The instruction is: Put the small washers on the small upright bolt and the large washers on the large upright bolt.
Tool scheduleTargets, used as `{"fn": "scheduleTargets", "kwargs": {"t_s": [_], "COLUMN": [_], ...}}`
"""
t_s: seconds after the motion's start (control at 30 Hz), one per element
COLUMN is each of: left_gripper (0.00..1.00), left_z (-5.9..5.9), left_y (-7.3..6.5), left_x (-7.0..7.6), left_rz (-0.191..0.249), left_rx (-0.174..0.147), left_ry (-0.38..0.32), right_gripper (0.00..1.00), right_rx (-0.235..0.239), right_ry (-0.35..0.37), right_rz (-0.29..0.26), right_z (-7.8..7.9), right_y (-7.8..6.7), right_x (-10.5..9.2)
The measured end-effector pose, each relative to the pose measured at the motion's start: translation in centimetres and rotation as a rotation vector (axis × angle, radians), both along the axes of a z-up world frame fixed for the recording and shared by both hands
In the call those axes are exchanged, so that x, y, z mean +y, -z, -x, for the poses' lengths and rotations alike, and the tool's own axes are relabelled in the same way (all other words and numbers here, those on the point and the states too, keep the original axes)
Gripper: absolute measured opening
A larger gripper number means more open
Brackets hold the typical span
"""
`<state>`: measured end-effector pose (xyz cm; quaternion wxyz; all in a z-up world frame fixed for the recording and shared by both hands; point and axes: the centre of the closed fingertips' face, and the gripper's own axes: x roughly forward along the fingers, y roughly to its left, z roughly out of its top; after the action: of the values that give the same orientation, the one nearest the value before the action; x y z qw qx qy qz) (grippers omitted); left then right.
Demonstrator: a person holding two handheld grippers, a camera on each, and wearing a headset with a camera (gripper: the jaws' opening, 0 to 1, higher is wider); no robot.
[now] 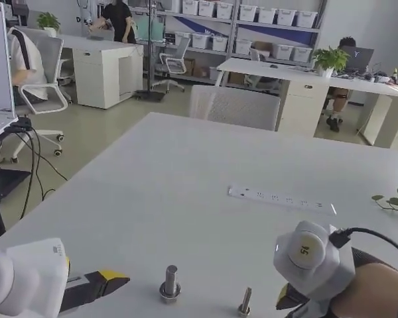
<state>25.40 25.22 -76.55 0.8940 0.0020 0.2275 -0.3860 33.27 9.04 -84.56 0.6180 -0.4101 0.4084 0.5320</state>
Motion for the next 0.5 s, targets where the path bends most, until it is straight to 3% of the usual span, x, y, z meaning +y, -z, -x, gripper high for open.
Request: {"fn": "scheduleTargets", "kwargs": {"t_s": [0.27,0.5], "left_gripper": [0.87,0.87], "left_z": [0.1,0.2], "left_y": [-0.1,-0.3], "left_x": [0.0,0.0], "left_rz": [0.001,0.003], "left_rx": [-0.005,-0.010], "left_ry": [-0.003,-0.005], "right_gripper": [0.30,0.30], "right_rx": [0.018,0.034], "right_ry": [-0.029,-0.091], "right_rz": [-0.022,-0.050], "right_z": [2.0,4.0], "right_y": [-0.2,-0.7], "right_x": [1.3,3.8]}}
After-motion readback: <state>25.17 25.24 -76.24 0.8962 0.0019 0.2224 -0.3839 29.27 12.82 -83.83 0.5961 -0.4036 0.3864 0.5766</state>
